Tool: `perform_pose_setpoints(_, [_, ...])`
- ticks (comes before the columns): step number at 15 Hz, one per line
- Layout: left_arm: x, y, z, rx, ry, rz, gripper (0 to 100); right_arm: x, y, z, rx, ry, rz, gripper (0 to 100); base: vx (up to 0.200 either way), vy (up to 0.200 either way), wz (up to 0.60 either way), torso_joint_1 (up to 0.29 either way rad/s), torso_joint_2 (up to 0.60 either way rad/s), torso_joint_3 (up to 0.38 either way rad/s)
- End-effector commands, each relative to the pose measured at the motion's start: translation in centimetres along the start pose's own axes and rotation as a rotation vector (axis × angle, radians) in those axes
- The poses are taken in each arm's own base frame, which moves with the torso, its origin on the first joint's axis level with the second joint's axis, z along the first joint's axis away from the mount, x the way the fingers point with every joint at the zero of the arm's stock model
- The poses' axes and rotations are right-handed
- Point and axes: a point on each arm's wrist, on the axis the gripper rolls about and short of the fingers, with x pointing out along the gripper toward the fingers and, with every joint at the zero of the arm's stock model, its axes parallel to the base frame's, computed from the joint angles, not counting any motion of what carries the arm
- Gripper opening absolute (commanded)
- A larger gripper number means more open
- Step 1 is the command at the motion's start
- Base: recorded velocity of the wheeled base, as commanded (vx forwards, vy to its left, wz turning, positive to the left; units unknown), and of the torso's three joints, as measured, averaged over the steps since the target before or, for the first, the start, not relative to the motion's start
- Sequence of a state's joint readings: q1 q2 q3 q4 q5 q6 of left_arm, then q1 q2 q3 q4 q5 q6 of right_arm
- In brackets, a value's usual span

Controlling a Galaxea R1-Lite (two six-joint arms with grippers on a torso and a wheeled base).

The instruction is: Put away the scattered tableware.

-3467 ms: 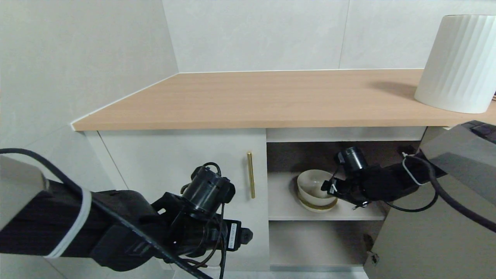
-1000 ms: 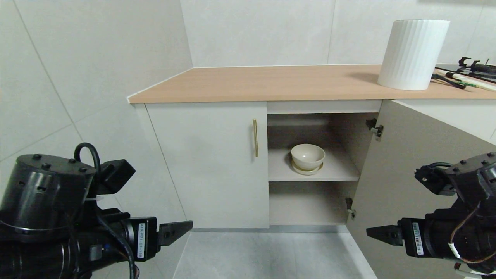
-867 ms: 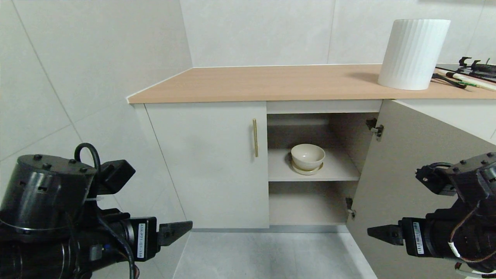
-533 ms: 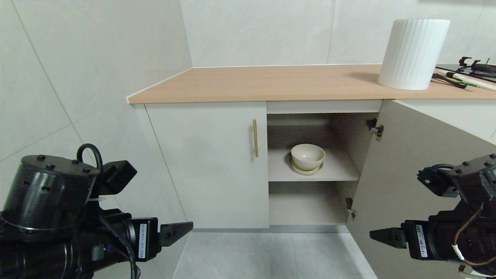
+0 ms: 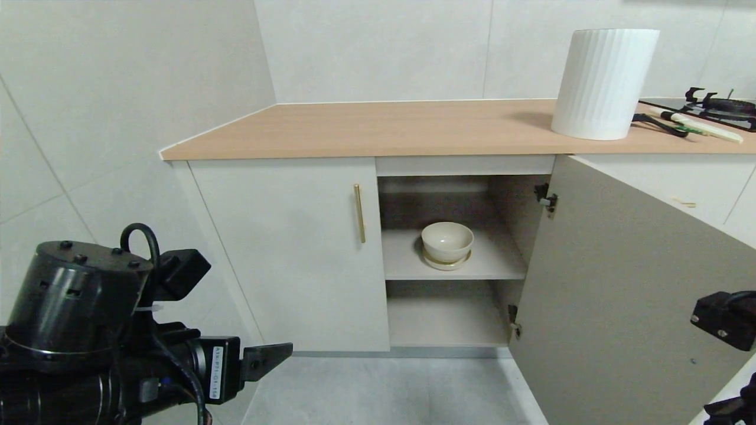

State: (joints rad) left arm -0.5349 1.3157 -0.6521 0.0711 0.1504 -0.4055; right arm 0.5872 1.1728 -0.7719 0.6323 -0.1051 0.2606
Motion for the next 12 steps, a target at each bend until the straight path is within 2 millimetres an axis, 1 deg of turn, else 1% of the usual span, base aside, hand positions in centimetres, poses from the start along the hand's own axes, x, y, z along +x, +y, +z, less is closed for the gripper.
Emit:
perform_pose_setpoints(1, [0.1, 0.0, 0.0, 0.0, 0.006, 0.002, 100, -0.8, -0.2, -0.4, -0.01, -0.021, 0.007, 100, 0.0, -0.2, 0.0, 0.002, 0.01, -0.002])
perform_pose_setpoints(3, [0.2, 0.0, 0.0, 0.001, 0.009, 0.003, 100, -1.2, -0.5, -1.3, -0.061, 0.038, -0.008, 100, 0.0, -0.2, 0.0, 0.0, 0.0, 0.002])
perform_pose_setpoints(4, [0.2, 0.0, -0.1, 0.002, 0.01, 0.004, 100, -1.3, -0.6, -1.7, -0.087, 0.065, -0.015, 100, 0.0, 0.0, 0.0, 0.0, 0.0, 0.0])
perform_pose_setpoints(6, [0.2, 0.0, -0.1, 0.002, 0.01, 0.004, 100, -1.3, -0.7, -1.8, -0.087, 0.082, -0.031, 100, 0.0, 0.0, 0.0, 0.0, 0.0, 0.0])
perform_pose_setpoints(12, [0.3, 0.0, -0.1, 0.003, 0.013, 0.005, 100, -0.9, -2.2, -1.0, 0.026, 0.079, -0.167, 100, 0.0, 0.0, 0.0, 0.0, 0.0, 0.0])
